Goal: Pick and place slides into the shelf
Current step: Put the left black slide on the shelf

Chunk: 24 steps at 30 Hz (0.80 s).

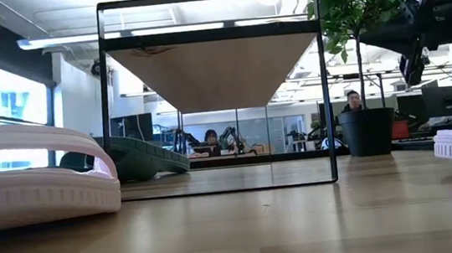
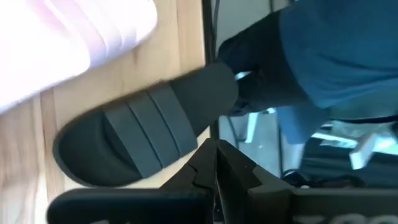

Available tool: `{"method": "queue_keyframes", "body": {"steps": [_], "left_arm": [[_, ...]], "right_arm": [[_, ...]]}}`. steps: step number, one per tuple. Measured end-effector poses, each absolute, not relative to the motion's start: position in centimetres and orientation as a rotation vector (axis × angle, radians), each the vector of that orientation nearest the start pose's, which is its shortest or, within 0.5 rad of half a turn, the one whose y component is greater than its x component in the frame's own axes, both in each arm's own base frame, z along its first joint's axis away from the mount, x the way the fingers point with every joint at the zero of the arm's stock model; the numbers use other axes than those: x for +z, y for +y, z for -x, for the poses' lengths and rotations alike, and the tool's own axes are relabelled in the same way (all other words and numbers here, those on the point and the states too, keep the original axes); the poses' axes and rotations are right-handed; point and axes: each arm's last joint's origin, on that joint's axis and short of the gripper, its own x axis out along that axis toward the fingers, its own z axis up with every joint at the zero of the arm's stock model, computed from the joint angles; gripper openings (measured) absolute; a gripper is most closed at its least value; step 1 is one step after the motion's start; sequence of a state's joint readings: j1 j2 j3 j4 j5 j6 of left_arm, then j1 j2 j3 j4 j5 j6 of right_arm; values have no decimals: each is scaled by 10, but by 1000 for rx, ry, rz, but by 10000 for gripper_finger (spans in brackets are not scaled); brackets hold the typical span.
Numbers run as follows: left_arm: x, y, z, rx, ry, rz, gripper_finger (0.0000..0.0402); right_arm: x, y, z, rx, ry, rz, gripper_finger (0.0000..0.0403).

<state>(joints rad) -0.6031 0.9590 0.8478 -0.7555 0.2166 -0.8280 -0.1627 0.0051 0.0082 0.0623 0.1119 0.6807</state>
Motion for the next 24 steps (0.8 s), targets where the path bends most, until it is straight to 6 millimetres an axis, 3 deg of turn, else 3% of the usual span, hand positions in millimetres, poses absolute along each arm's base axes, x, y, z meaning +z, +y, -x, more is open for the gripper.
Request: {"method": "queue_keyframes", "body": {"steps": [10, 17, 24], "left_arm": [[265, -171, -154, -430, 1089, 609, 1], [254, -180, -154, -325, 1018, 494, 1], [249, -191, -142, -204, 1122, 300, 1]], "right_arm": [[170, -19, -95, -250, -135, -670, 45], [170, -19, -95, -248, -132, -668, 62], [169, -18, -96, -230, -133, -771, 62]]}}
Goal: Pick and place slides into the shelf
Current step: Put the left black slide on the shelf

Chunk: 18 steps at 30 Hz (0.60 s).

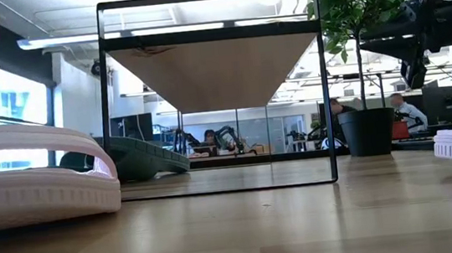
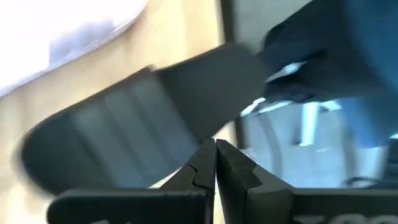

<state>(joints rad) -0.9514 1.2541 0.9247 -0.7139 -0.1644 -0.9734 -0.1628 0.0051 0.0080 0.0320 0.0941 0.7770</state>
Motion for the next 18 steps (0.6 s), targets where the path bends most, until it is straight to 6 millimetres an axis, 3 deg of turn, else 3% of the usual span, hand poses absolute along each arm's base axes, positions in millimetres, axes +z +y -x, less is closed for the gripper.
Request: {"method": "queue_keyframes", "body": {"steps": [6, 18], "left_arm": [[242, -206, -140, -61, 1117, 93, 0], [241, -261, -175, 43, 1229, -58, 0]], "right_arm": [[168, -17, -96, -167, -110, -906, 62], [167, -15, -96, -121, -78, -887, 62]]}}
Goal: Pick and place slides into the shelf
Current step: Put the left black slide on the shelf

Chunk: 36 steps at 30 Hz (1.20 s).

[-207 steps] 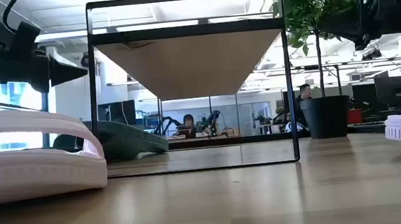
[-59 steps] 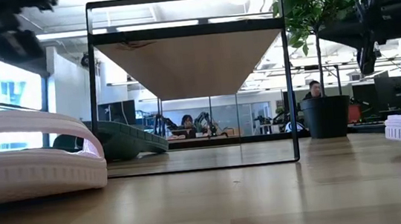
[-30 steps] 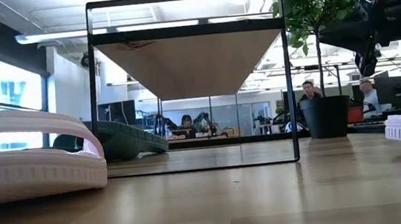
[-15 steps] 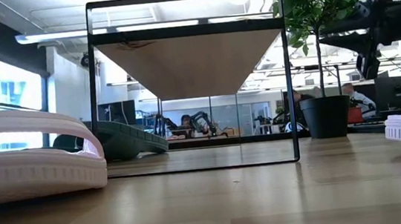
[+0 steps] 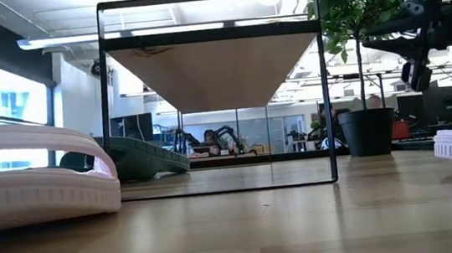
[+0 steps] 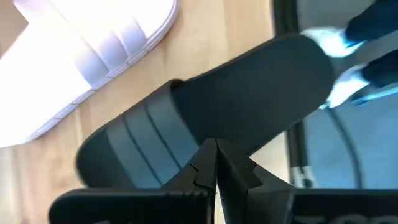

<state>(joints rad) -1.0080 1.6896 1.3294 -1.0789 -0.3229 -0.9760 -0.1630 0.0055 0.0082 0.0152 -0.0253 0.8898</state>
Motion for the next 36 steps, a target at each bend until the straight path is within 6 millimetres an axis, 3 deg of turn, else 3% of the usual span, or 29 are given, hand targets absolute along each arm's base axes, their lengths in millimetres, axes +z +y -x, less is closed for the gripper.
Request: {"method": "queue_keyframes", "body": {"steps": [2, 9, 19, 24, 30, 36], "left_arm": [[236, -266, -178, 86, 1267, -97, 0], [219, -276, -183, 165, 1326, 4, 18], [216, -273, -191, 186, 1374, 53, 183], [206, -268, -202, 233, 1403, 41, 237], [187, -264, -217, 288, 1487, 66, 251], [180, -254, -225, 365, 1563, 112, 220]], "right_arm": [[167, -15, -96, -108, -72, -865, 64], [167, -14, -96, -101, -67, -833, 82], [167, -14, -97, -100, -56, -772, 107], [167, -14, -97, -101, -55, -748, 108], [167, -14, -97, -102, -55, -748, 108], [167, -14, -97, -98, -54, -748, 108]]}}
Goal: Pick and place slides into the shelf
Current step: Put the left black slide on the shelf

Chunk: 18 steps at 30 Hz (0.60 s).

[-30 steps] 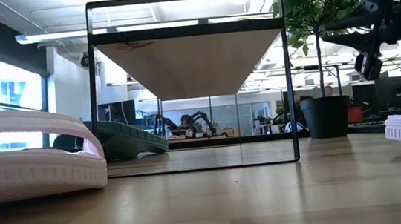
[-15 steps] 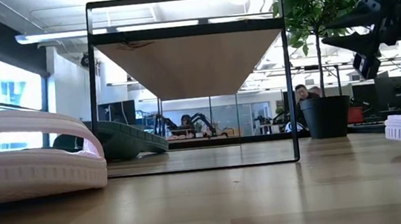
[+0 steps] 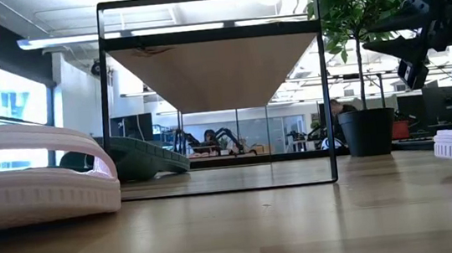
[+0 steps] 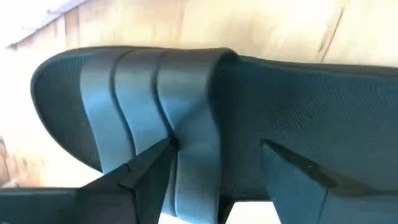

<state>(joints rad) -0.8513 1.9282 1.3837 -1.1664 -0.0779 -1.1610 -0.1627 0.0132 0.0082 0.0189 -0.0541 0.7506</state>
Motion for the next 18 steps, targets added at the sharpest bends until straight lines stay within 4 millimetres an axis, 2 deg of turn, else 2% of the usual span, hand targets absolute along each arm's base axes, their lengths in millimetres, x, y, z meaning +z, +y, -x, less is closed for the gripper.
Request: {"method": "queue_keyframes", "body": {"steps": [5, 11, 13, 15, 18], "left_arm": [[182, -251, -223, 404, 1589, 117, 150], [183, -249, -221, 415, 1599, 97, 26], [185, -250, -222, 415, 1589, 95, 11], [189, -252, -222, 414, 1578, 87, 15], [206, -257, -222, 409, 1555, 46, 5]], "right_arm": [[167, -14, -97, -97, -54, -754, 108], [167, -14, -97, -95, -54, -756, 108], [167, -14, -97, -95, -54, -756, 108], [167, -14, -97, -95, -54, -756, 108], [167, -14, -97, -95, -54, -756, 108]]}}
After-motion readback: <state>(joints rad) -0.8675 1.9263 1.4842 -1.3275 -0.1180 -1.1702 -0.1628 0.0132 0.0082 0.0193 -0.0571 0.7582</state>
